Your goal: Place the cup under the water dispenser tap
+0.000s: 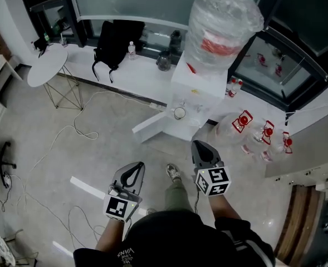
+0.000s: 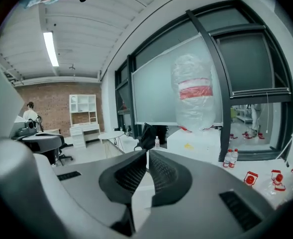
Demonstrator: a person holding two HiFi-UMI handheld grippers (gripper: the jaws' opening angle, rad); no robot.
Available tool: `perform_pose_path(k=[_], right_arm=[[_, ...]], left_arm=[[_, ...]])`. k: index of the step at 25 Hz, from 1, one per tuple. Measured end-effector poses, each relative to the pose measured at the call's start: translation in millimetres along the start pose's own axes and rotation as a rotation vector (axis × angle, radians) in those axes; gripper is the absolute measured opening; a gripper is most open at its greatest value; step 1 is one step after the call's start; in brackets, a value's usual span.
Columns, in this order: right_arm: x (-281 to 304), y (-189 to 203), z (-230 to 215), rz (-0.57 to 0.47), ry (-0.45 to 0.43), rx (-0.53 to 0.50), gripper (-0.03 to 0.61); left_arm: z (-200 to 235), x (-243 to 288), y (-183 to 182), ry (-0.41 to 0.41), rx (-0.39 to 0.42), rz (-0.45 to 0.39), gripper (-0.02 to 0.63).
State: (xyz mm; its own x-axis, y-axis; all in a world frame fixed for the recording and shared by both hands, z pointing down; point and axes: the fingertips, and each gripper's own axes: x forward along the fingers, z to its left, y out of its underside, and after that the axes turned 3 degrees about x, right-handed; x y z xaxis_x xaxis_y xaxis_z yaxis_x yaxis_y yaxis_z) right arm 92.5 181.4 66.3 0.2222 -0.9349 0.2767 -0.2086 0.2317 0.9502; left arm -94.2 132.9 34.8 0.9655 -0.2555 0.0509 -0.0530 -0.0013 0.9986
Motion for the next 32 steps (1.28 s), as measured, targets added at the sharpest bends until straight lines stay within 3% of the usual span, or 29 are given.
perform_pose_path(k=[15, 32], right_arm=[[-93, -2, 38, -0.028, -0.035, 0.007, 0.044], [-137, 20, 78, 0.011, -0.069, 0.015, 0.043]], left_arm=[[-37, -70, -9, -0.011, 0.043, 0.007, 0.020], [-43, -115, -10, -0.049, 0.047, 0.026, 0.020]])
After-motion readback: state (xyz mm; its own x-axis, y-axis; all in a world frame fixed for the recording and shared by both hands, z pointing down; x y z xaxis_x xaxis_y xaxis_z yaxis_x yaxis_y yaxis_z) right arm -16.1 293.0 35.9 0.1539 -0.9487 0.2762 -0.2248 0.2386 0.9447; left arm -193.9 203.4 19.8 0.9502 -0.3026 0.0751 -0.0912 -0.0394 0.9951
